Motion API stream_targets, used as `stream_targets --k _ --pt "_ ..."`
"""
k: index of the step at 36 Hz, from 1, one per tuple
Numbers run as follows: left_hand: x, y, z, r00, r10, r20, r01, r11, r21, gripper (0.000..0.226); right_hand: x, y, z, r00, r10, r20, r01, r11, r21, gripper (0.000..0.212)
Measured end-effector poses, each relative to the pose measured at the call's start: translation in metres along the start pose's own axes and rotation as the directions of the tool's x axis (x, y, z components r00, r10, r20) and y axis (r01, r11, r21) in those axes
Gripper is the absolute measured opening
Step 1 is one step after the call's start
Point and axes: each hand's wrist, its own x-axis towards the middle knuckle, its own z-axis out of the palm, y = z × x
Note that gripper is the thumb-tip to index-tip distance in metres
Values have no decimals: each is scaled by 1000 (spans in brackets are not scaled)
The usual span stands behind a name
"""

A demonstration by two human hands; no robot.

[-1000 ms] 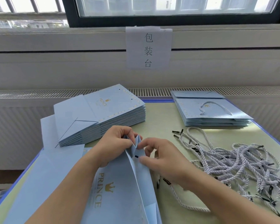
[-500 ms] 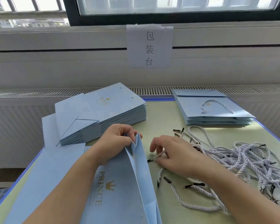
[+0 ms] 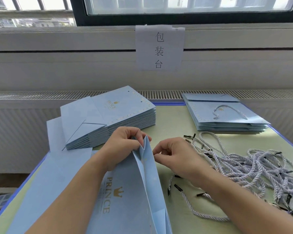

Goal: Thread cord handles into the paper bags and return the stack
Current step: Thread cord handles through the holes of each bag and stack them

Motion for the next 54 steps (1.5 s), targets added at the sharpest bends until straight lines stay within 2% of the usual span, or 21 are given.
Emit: stream_targets --k 10,14,16,20,25,27,30,32,34,36,37,40,45,50,52,54 --pt "0 2 0 1000 12 2 -12 1000 -12 20 0 3 4 995 95 9 -95 979 179 11" --pt "0 1 1 1000 7 7 -7 1000 -16 20 2 4 9 990 119 73 -133 960 246 15" --pt "0 1 1 1000 2 10 -2 1000 -14 20 2 4 12 987 118 108 -145 945 293 20" --pt "0 1 1 1000 9 6 -9 1000 -15 20 1 0 13 987 82 138 -127 925 359 14" --pt "1 1 1 1000 6 5 -6 1000 -5 19 -3 0 17 992 65 105 -101 919 380 12" --pt "2 1 0 1000 4 19 -4 1000 4 20 -5 -2 16 988 90 128 -139 882 450 15" --pt "2 0 1 999 -3 35 2 1000 12 21 -10 -7 15 983 143 117 -184 805 564 7" --pt "2 0 1 999 -8 43 8 1000 4 21 -12 -5 16 991 115 73 -136 853 504 13" --pt "2 -1 2 999 -9 51 10 1000 -20 20 -15 -4 18 1000 -27 2 26 977 210 18" --pt "2 -2 3 998 -6 59 8 1000 -31 20 -17 -2 20 988 -155 -10 153 982 -107 19" --pt "2 -2 3 998 -6 63 8 1000 -27 20 -18 -2 20 981 -193 -9 188 964 -188 19" --pt "2 -3 1 998 -24 61 26 999 -35 21 -18 -5 18 977 -211 -13 204 958 -200 17" --pt "3 -4 1 998 -62 25 64 997 -54 21 -16 -6 17 992 -119 45 125 972 -197 28" --pt "3 -3 2 998 -67 9 67 996 -55 19 -11 -8 19 996 -85 18 87 978 -192 21" --pt "3 -2 2 998 -69 10 70 996 -62 19 -10 -7 18 997 -81 8 81 990 -117 22" --pt "2 -1 2 998 -67 17 68 995 -69 19 -11 -6 16 997 -70 38 67 996 55 28"
